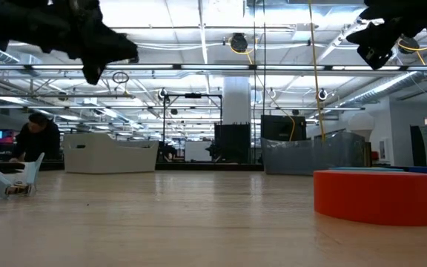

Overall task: Pick and place Stapler, Stapler remover, tape
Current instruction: Put the green stapler into the gray bin

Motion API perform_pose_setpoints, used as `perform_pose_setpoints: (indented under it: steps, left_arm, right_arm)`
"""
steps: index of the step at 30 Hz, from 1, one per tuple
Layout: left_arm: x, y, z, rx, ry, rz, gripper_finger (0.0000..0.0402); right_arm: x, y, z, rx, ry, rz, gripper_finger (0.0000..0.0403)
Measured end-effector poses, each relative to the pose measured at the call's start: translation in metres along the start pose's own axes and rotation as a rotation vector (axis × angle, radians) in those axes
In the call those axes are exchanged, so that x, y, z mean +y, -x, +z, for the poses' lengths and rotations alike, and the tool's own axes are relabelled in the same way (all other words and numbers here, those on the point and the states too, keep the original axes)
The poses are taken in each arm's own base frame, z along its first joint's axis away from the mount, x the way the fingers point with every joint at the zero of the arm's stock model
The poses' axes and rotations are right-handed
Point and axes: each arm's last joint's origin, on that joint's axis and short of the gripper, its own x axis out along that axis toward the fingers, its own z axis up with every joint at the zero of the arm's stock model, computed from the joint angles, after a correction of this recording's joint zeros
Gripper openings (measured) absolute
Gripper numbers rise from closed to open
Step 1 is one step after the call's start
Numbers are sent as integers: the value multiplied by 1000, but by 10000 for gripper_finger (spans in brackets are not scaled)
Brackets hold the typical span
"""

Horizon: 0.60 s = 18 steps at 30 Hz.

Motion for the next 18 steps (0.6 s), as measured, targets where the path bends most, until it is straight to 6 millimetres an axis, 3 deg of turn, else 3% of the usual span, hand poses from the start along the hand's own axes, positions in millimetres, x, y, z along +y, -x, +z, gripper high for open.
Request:
perform_pose_setpoints:
  steps: [10,18]
  left_arm:
    - [8,18,-27,3,23,42,58]
    - [12,27,-33,-1,2,9,58]
  right_arm:
    - [22,-30,-10,158,-75,112,173]
    - [59,-44,0,304,-116,25,173]
